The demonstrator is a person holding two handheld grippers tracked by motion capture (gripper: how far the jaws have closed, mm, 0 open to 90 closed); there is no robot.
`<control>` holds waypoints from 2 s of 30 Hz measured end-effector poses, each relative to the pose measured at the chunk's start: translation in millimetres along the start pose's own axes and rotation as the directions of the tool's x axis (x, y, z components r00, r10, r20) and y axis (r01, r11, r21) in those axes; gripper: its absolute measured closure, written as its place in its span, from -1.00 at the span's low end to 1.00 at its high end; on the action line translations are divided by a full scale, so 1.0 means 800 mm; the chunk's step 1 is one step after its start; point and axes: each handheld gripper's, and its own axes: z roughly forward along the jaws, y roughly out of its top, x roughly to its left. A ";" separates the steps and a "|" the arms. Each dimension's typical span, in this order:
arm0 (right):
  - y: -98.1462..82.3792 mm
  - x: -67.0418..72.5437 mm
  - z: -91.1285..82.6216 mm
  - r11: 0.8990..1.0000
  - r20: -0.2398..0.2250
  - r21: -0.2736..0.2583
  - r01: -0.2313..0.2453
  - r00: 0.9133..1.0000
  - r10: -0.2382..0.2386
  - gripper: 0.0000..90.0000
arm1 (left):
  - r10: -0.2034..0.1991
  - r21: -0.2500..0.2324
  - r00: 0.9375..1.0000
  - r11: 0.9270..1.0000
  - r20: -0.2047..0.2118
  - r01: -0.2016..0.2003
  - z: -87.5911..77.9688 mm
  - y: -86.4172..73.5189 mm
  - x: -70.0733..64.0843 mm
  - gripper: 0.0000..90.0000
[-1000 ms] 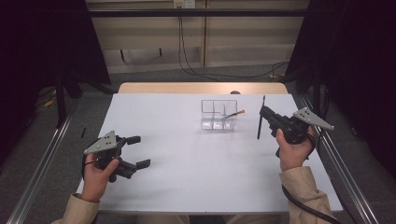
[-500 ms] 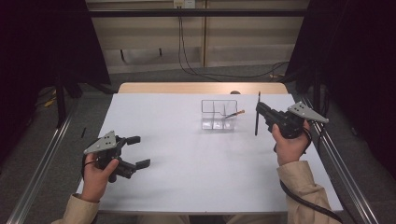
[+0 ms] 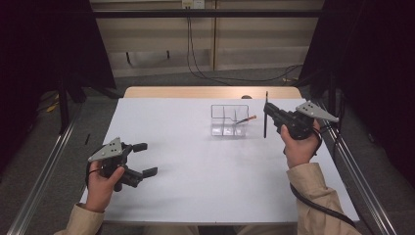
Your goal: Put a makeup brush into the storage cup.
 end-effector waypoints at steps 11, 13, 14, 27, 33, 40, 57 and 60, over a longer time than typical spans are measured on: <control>0.001 0.004 0.016 1.000 -0.007 0.011 0.018 1.000 -0.018 0.88 | 0.002 0.007 1.000 1.000 -0.001 -0.002 0.002 -0.001 -0.001 -0.99; 0.001 0.005 0.019 1.000 -0.012 0.011 0.019 1.000 -0.019 0.88 | 0.004 0.008 1.000 1.000 0.001 -0.004 0.002 -0.002 -0.001 -0.99; 0.000 0.006 0.020 1.000 -0.015 0.012 0.019 1.000 -0.019 0.88 | 0.003 0.008 1.000 1.000 0.000 -0.003 0.002 -0.002 -0.001 -0.99; 0.005 0.015 0.038 1.000 -0.029 -0.013 0.022 0.999 -0.022 0.88 | 0.000 -0.006 1.000 1.000 -0.009 0.000 -0.001 -0.002 -0.001 -1.00; 0.011 0.019 0.045 0.999 -0.027 -0.022 0.027 0.999 -0.028 0.88 | 0.006 -0.004 1.000 1.000 -0.008 -0.006 -0.002 -0.002 -0.001 -1.00; 0.017 0.020 0.051 0.999 -0.027 -0.031 0.027 0.999 -0.028 0.88 | 0.006 -0.004 1.000 1.000 -0.006 -0.006 -0.001 -0.002 -0.001 -1.00; 0.020 0.020 0.067 0.999 -0.005 -0.045 0.031 1.000 -0.031 0.88 | 0.007 0.001 1.000 1.000 0.001 -0.007 0.000 -0.003 0.000 -1.00; 0.020 0.020 0.070 0.999 0.000 -0.047 0.028 1.000 -0.028 0.88 | 0.006 -0.002 1.000 1.000 0.001 -0.006 0.000 -0.002 0.001 -1.00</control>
